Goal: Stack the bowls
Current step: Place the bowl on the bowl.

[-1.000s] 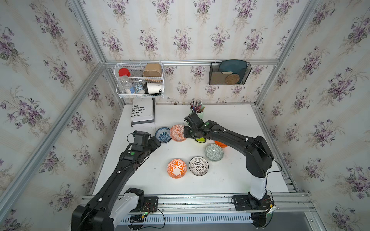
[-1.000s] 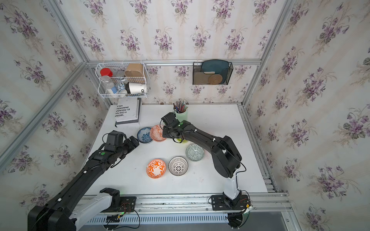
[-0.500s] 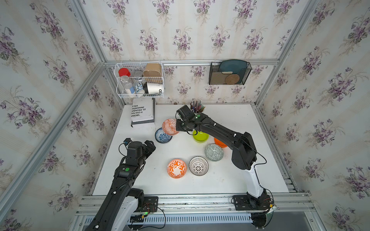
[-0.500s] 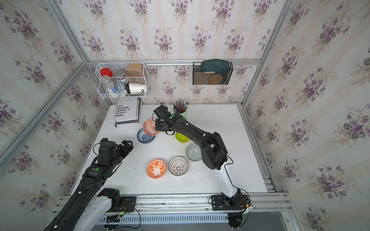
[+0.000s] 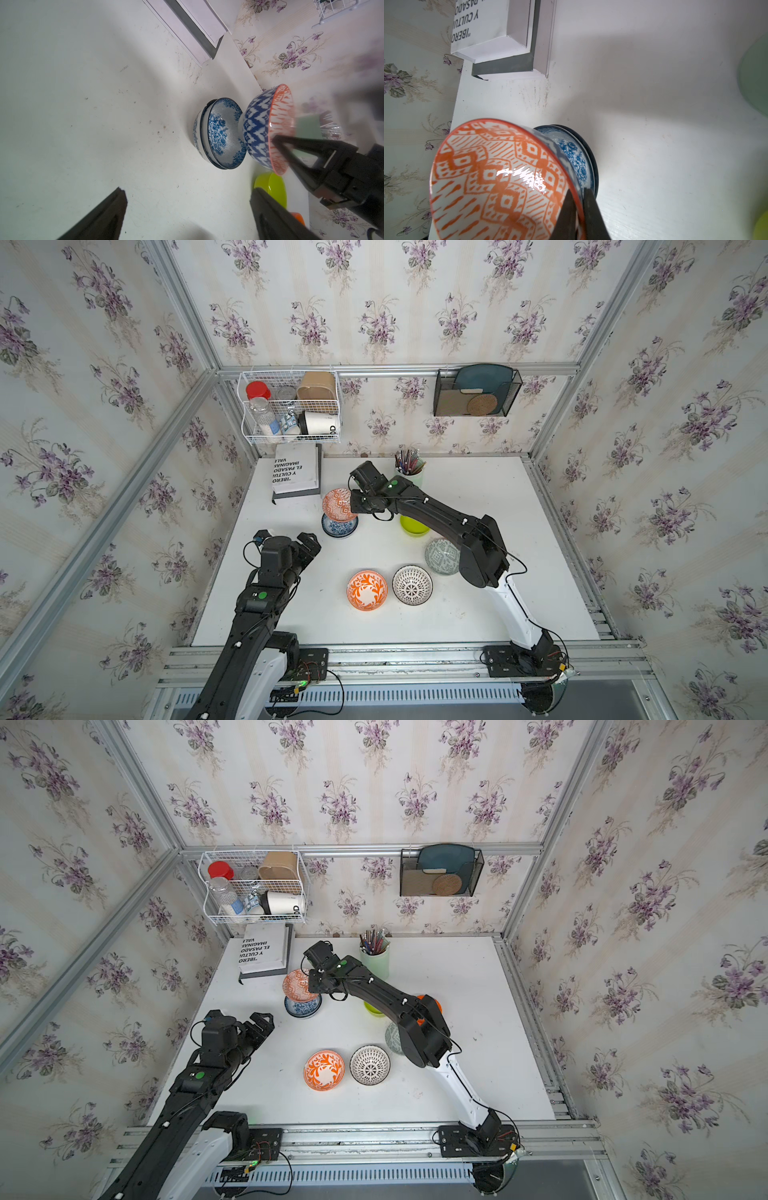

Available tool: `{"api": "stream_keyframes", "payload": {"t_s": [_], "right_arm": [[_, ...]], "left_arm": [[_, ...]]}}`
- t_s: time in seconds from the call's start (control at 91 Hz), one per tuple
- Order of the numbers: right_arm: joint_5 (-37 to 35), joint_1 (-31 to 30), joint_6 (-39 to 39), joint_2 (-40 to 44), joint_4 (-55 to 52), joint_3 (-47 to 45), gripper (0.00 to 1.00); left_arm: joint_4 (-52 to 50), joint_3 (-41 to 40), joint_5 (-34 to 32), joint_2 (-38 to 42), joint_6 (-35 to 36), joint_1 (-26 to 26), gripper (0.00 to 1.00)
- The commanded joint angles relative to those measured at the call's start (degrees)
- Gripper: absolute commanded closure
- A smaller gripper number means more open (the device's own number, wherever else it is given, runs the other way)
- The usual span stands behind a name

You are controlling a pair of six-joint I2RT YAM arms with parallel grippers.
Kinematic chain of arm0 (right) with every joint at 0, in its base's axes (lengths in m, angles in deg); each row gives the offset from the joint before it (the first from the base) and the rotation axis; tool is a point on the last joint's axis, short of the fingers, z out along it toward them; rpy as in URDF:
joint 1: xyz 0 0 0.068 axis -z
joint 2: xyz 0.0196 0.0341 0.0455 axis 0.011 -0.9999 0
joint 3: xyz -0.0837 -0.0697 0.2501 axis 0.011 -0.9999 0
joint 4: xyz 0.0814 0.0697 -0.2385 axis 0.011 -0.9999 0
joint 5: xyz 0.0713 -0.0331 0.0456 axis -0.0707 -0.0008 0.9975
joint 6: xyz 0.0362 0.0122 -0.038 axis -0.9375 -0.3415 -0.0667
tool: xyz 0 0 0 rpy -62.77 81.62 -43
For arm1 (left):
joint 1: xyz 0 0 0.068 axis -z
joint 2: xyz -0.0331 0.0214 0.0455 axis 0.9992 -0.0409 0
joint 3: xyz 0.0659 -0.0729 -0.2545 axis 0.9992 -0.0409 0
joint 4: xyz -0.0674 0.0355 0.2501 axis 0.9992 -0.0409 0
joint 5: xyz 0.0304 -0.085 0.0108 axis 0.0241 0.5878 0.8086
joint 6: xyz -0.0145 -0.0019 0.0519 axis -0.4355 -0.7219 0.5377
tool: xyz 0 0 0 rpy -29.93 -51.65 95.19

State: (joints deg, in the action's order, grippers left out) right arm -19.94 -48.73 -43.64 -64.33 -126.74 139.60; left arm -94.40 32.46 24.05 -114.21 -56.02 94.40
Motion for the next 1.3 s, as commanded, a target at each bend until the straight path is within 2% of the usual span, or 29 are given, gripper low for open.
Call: {"api": "stream_keyframes", "payload": {"t_s": [0.0,0.363,0.912,1.11,1.286], "right_arm": [[-0.62,-0.12,-0.39,-0.94,0.84,0.6,1.0],[-1.4,-1.28,0.25,-3.72,0.12,2.8,1.0],[-1.99,-1.96,0.42,-3.52,-0.07,1.12,1.0],[-1.09,-2.05,0.34,-3.39,0.62,0.51,0.91],[-1.07,-2.31,0.43,-2.96,0.95,0.46,0.76]], "left_arm": [[1.81,0.13,0.81,-0.3,0.27,-0.23,0.03],[2.94,0.24,1.55,-1.95,0.45,-0.76,0.03],[3.82,0.4,2.08,-3.31,0.64,-1.16,0.04],[3.93,0.59,2.46,-4.05,0.62,-1.42,0.04],[4.14,0.59,2.69,-4.37,0.64,-1.63,0.04]]}}
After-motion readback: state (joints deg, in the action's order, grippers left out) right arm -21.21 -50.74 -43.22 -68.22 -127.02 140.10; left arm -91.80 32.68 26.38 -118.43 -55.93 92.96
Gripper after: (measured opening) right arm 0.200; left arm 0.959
